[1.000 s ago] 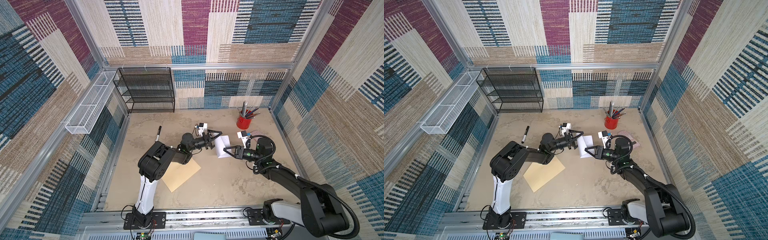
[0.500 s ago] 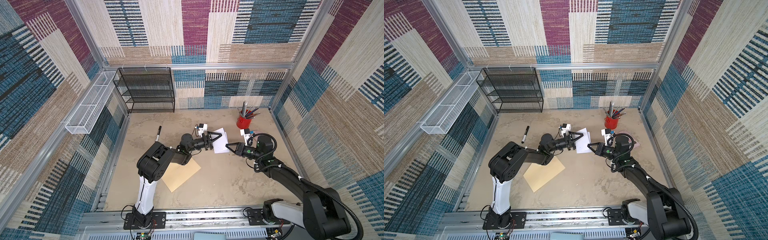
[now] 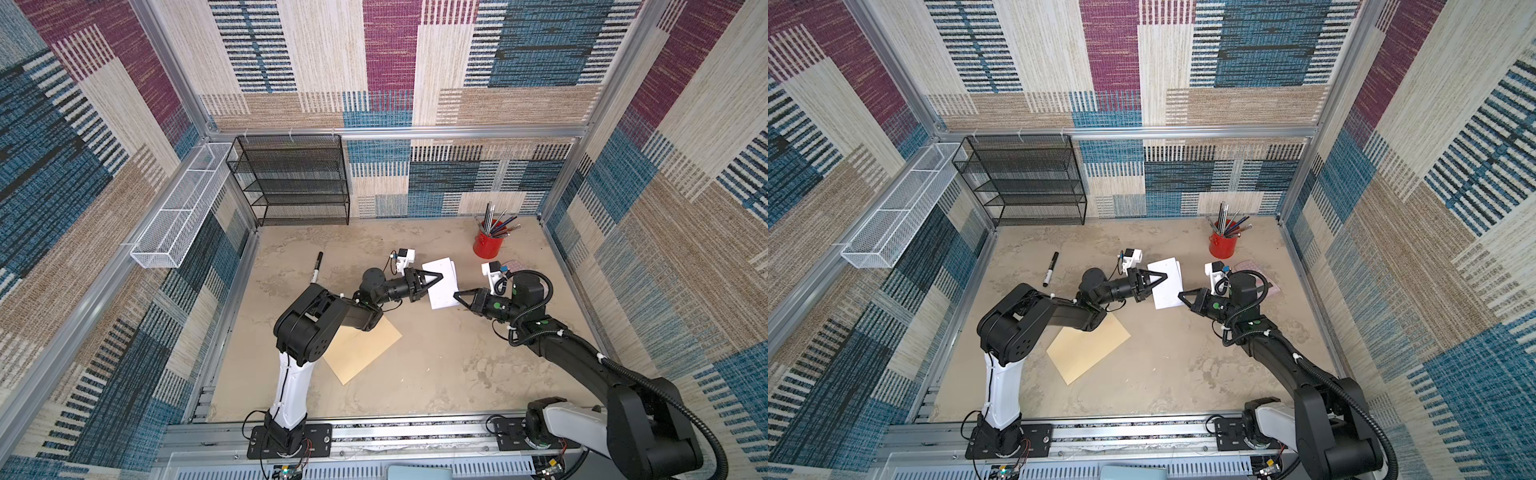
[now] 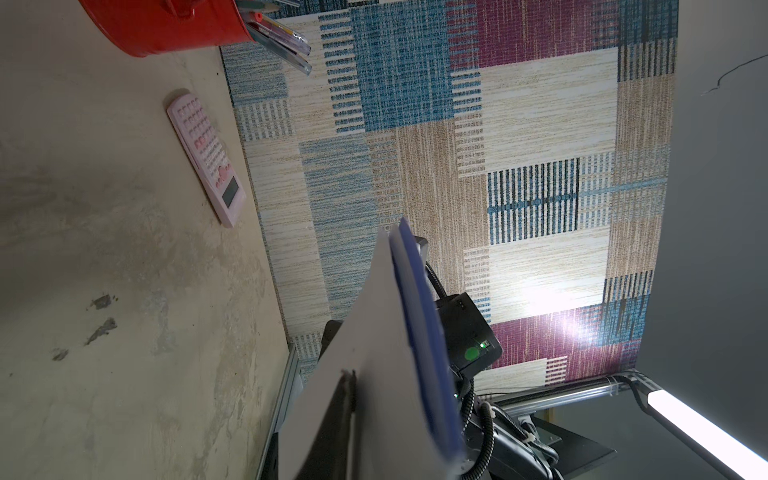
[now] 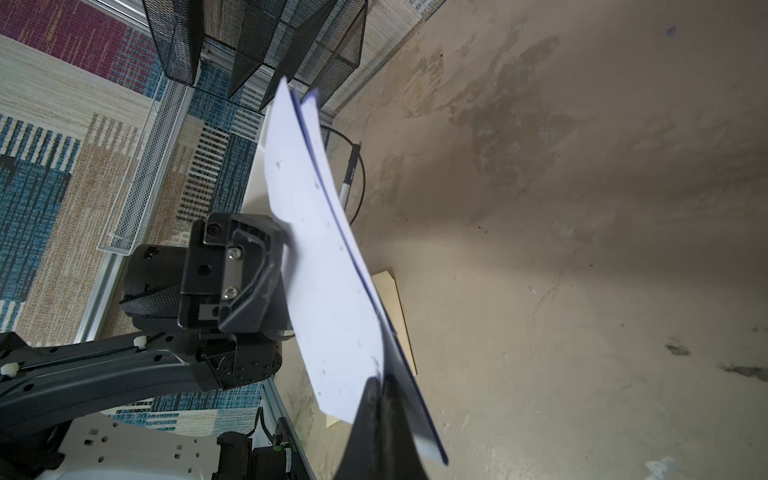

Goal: Fold the letter paper in half and place it into the envelope
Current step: Pick up the letter paper from the center of the board.

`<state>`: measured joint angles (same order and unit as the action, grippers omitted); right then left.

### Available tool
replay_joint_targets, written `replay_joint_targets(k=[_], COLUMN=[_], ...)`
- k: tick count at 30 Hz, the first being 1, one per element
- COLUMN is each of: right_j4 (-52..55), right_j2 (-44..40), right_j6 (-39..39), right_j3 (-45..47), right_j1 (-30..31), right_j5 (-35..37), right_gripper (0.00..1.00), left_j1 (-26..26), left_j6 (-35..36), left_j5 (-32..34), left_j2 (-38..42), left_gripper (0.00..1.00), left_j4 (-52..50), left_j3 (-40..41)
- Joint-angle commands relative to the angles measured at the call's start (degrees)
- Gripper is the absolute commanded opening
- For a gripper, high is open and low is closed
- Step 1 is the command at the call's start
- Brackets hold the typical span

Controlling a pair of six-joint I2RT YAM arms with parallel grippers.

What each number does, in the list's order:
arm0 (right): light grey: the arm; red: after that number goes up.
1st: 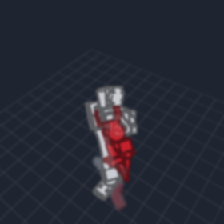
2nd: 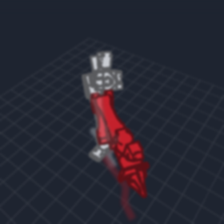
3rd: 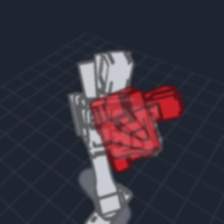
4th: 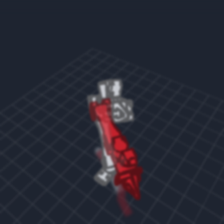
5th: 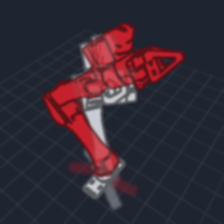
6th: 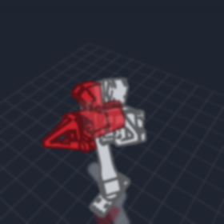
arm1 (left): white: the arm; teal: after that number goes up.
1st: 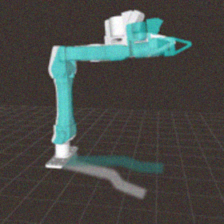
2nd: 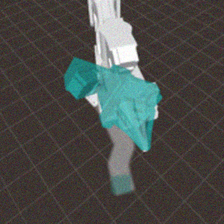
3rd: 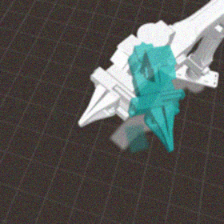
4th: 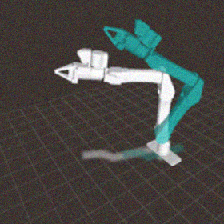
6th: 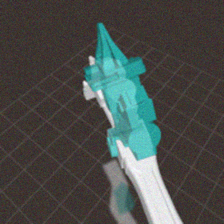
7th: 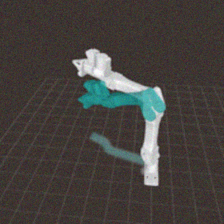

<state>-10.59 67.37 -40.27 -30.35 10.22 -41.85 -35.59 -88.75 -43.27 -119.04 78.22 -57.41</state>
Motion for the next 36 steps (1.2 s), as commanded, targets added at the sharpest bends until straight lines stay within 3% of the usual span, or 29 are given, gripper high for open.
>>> replay_joint_targets(k=[1, 3, 6, 7, 12, 17, 21, 28, 36], right_j4=[0.94, 1.74, 5.68, 7.27, 13.87, 10.85, 5.68, 2.35, -4.48], right_j2=[-0.48, -0.73, -2.99, -3.83, -9.47, -9.79, -8.96, -11.30, -7.36], right_j6=[1.21, 1.91, 5.33, 6.74, 12.14, 13.82, 13.58, 12.01, 8.85], right_j3=[-0.49, -1.01, -3.14, -3.89, -5.20, -1.64, -0.42, 1.32, 1.48], right_j1=[0.00, 0.06, -0.24, -0.54, -4.80, -6.53, -6.42, -5.81, -1.73], right_j5=[0.29, 0.40, 0.61, 0.61, -3.61, -10.41, -18.12, -19.54, -18.87], right_gripper=[0.01, 0.11, 0.46, 0.54, 0.76, 0.78, 0.80, 0.80, 0.77], left_j1=[0.04, 0.02, 0.16, 0.12, 0.04, -0.02, -0.09, -0.13, -0.22], left_j6=[0.32, 0.56, 2.72, 3.77, 12.47, 21.68, 24.83, 24.84, 25.55], left_j5=[-1.41, -2.00, -2.90, -3.13, -4.62, -5.26, -5.86, -6.75, -7.93], left_j2=[-0.05, 0.18, 1.52, 2.28, 8.80, 13.09, 14.29, 13.84, 14.89], left_gripper=[0.00, 0.00, 0.00, 0.00, 0.00, 0.00, 0.00, 0.00, 0.00], left_j4=[2.23, 1.59, -1.76, -3.46, -16.48, -29.90, -33.81, -33.22, -33.48], left_j3=[-0.44, -0.73, -0.58, -0.51, -0.75, -2.44, -3.87, -4.97, -4.60])
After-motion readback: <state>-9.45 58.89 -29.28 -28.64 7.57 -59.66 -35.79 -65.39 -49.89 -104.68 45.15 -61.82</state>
